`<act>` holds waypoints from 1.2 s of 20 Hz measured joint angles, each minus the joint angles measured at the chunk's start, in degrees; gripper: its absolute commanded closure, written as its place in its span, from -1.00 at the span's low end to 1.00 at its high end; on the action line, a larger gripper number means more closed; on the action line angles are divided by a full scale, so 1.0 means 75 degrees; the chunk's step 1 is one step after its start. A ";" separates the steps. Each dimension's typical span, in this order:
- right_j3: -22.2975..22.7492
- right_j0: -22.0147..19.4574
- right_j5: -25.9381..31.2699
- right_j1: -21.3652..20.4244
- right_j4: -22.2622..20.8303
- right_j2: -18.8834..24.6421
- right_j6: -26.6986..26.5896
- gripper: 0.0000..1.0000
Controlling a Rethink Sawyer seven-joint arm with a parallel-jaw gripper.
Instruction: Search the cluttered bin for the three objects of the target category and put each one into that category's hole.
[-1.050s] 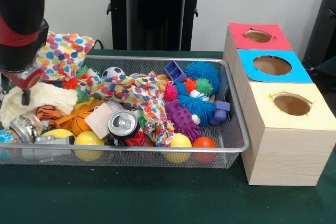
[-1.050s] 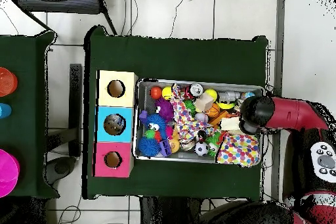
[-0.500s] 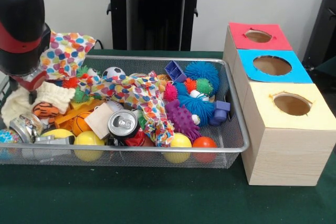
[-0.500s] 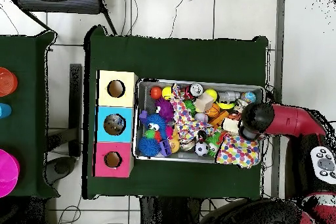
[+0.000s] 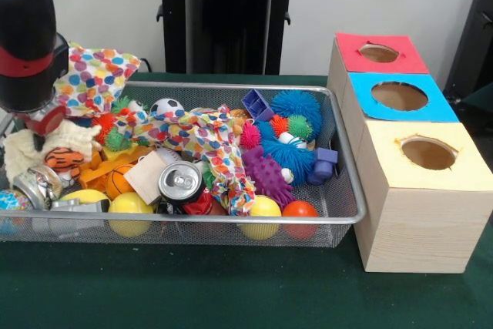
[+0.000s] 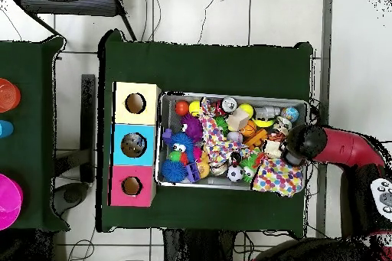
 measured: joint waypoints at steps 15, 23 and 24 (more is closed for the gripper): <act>0.1747 -0.0108 -0.0476 -0.1290 0.0307 0.0226 0.0000 1.00; 0.3310 -0.0171 -0.0512 -0.2324 0.1023 0.0543 0.0000 1.00; 0.3427 -0.0174 -0.0534 -0.2388 0.1064 0.0588 0.0000 1.00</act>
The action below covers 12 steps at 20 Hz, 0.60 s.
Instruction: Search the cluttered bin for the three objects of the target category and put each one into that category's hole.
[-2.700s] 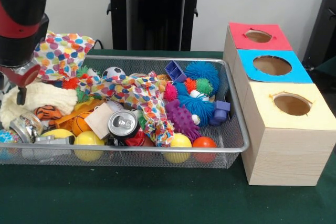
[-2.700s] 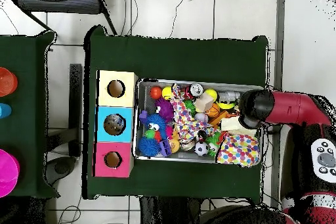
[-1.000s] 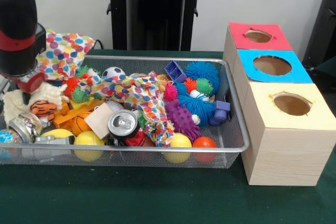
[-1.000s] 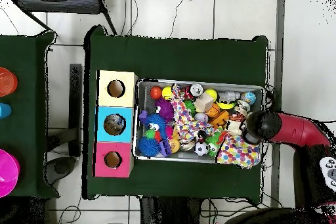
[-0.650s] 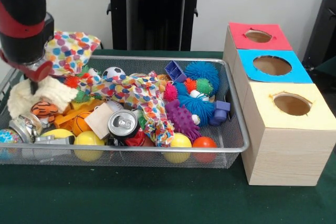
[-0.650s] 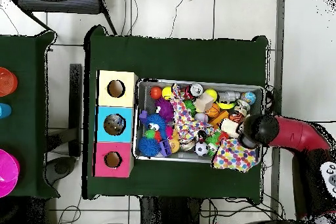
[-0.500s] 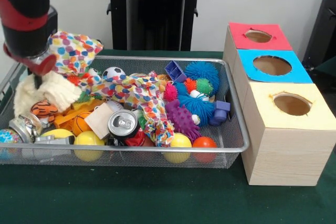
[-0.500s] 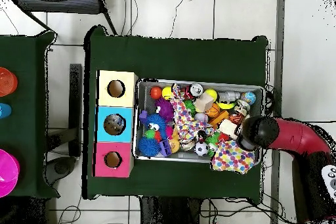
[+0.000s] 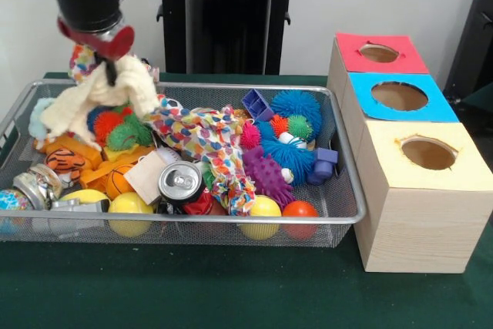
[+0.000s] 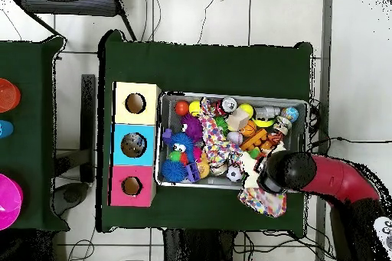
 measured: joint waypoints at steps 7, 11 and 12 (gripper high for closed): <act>0.0779 -0.0115 -0.0373 -0.0395 0.0337 0.0324 0.0000 1.00; 0.1143 -0.0269 -0.0585 -0.0668 0.0508 0.0528 0.0000 1.00; 0.1222 -0.0294 -0.0618 -0.0737 0.0552 0.0562 0.0000 1.00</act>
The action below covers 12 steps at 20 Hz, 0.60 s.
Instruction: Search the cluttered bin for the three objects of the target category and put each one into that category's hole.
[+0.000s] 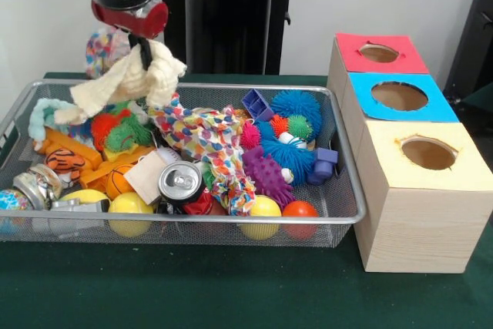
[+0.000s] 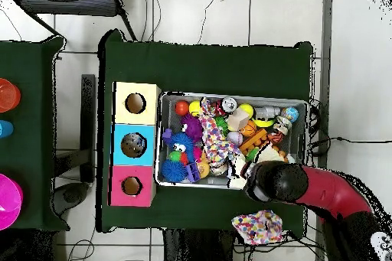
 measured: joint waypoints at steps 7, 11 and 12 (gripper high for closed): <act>0.0783 -0.0202 -0.0171 -0.0868 0.0581 0.0451 0.0000 1.00; 0.1088 -0.0220 -0.0242 -0.1251 0.0862 0.0684 0.0000 1.00; 0.1124 -0.0220 -0.0257 -0.1304 0.0900 0.0721 0.0000 1.00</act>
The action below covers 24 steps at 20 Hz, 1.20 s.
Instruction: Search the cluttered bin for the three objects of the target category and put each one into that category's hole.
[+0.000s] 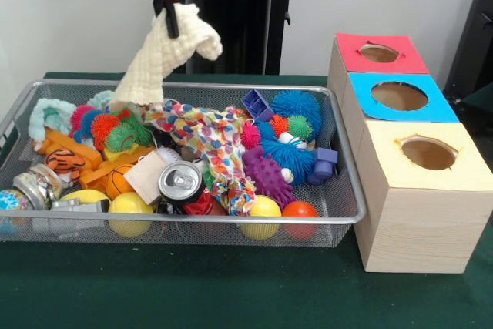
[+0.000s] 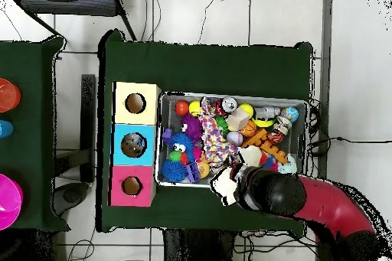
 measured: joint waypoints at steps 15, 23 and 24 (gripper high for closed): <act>0.0427 -0.0003 -0.0248 -0.0899 0.0696 0.0695 0.0000 1.00; 0.0477 0.0001 -0.0246 -0.1446 0.1026 0.0713 0.0000 1.00; 0.0494 0.0004 -0.0246 -0.1531 0.1088 0.0713 0.0000 1.00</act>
